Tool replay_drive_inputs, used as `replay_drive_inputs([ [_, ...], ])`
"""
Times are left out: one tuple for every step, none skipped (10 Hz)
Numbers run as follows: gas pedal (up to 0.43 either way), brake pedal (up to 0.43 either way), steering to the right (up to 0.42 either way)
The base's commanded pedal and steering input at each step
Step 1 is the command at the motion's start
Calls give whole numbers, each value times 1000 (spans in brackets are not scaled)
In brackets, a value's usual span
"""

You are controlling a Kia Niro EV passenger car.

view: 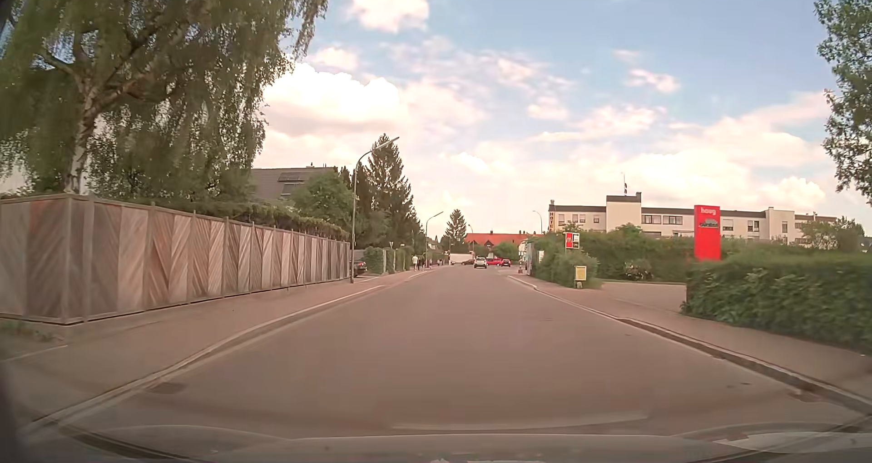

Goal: Follow the waypoints while adhering to traffic rules and regulations

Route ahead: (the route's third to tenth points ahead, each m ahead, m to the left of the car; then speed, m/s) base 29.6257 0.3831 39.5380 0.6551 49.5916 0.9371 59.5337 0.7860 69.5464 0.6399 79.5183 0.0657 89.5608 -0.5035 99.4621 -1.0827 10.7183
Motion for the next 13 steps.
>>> replay_drive_inputs([
  [79,18,-5],
  [79,18,-5],
  [79,18,-4],
  [79,18,-3],
  [79,18,-2],
  [79,18,1],
  [79,18,5],
  [59,18,8],
  [47,18,8],
  [47,18,9],
  [47,18,10],
  [20,18,10],
  [8,18,10],
])
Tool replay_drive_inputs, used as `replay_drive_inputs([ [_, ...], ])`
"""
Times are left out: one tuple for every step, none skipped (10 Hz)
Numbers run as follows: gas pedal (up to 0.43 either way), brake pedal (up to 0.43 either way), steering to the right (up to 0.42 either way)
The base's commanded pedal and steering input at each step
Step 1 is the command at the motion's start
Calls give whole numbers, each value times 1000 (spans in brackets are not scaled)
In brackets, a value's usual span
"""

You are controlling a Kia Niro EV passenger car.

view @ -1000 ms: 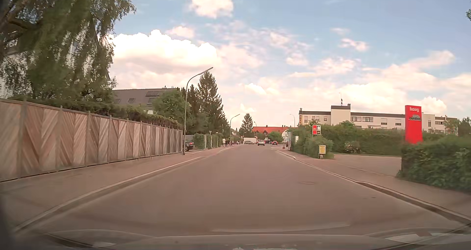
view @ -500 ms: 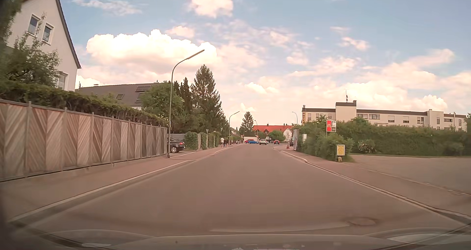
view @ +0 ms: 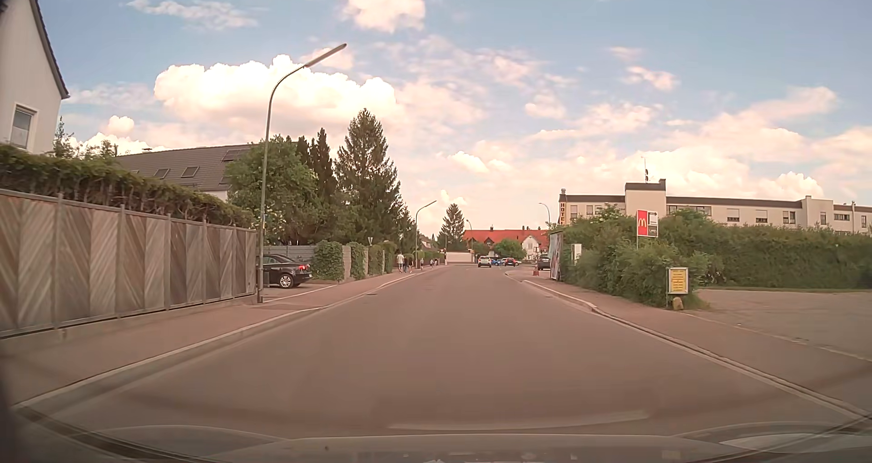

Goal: Follow the waypoints while adhering to traffic rules and regulations

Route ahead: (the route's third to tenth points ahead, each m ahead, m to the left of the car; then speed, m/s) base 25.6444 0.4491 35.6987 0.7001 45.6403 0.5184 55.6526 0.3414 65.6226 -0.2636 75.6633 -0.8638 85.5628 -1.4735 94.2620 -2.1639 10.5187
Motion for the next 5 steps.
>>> replay_drive_inputs([
  [0,18,6],
  [0,18,2],
  [0,18,2],
  [0,18,2],
  [0,18,2],
])
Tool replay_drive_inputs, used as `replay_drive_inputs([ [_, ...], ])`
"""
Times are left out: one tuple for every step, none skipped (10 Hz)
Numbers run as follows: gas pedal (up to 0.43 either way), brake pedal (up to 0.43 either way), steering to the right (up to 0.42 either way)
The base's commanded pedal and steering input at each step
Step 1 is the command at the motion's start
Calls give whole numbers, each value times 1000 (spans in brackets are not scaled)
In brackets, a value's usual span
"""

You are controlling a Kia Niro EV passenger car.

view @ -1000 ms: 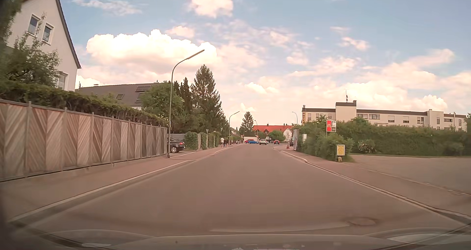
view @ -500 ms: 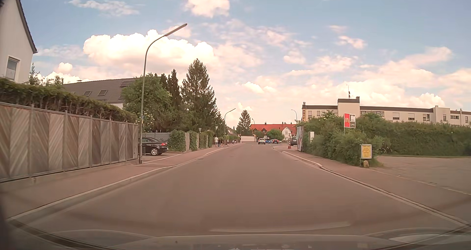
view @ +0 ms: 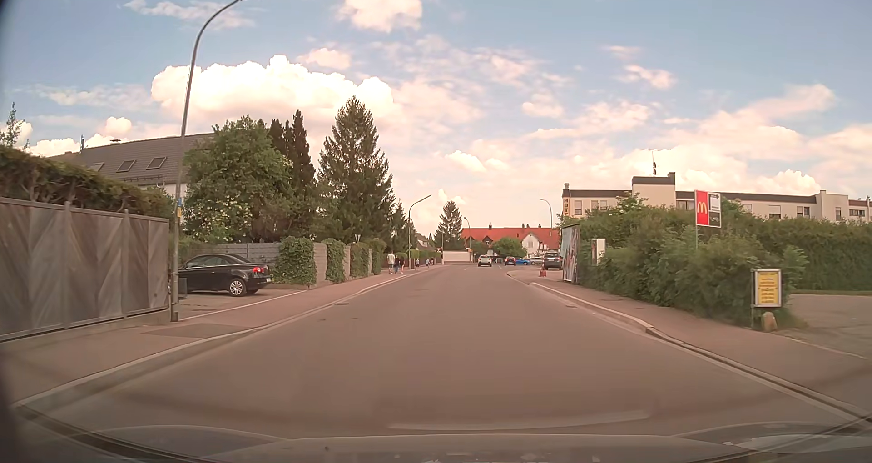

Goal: Follow the waypoints while adhering to traffic rules and regulations

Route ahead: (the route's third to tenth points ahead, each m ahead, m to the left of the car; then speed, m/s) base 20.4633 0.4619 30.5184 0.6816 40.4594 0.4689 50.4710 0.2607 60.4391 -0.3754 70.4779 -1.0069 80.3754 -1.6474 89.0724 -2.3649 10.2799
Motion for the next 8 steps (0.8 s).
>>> replay_drive_inputs([
  [0,18,3],
  [0,18,3],
  [0,18,3],
  [0,18,4],
  [0,18,4],
  [0,18,3],
  [0,18,3],
  [0,18,3],
])
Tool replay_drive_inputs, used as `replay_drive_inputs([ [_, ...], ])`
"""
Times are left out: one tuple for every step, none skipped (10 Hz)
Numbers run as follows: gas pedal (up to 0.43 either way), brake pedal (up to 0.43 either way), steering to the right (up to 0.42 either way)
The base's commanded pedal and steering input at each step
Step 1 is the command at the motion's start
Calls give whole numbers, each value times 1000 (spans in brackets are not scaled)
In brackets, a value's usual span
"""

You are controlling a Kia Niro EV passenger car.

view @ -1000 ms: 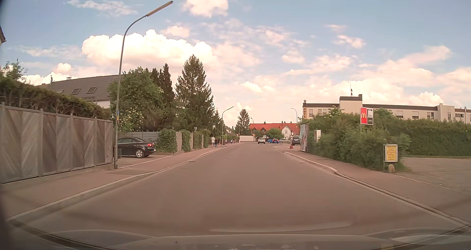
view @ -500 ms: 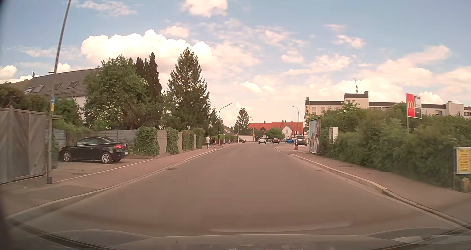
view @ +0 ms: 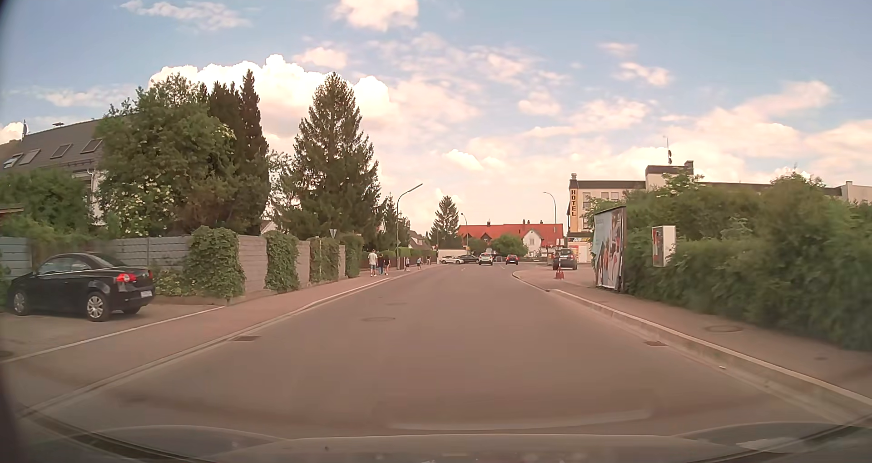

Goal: Follow the waypoints while adhering to traffic rules and regulations

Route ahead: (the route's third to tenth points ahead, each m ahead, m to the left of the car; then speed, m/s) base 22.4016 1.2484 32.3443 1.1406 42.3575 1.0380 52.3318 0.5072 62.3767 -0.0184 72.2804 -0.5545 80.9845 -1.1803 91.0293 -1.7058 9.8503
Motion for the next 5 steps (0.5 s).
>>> replay_drive_inputs([
  [0,18,4],
  [0,18,4],
  [0,18,4],
  [0,18,3],
  [0,18,4],
])
